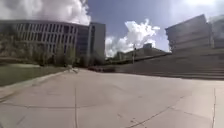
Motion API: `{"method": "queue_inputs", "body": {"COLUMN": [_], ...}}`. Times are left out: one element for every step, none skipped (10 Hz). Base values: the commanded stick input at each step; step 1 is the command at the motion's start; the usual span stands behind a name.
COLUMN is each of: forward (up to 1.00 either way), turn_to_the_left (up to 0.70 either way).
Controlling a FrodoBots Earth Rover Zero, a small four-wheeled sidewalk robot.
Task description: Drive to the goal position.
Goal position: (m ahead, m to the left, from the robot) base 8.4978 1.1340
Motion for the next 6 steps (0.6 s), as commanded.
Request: {"method": "queue_inputs", "body": {"forward": [1.0, 1.0, 1.0, 1.0, 1.0, 1.0], "turn_to_the_left": [0.01, 0.01, 0.01, 0.01, 0.01, 0.01]}}
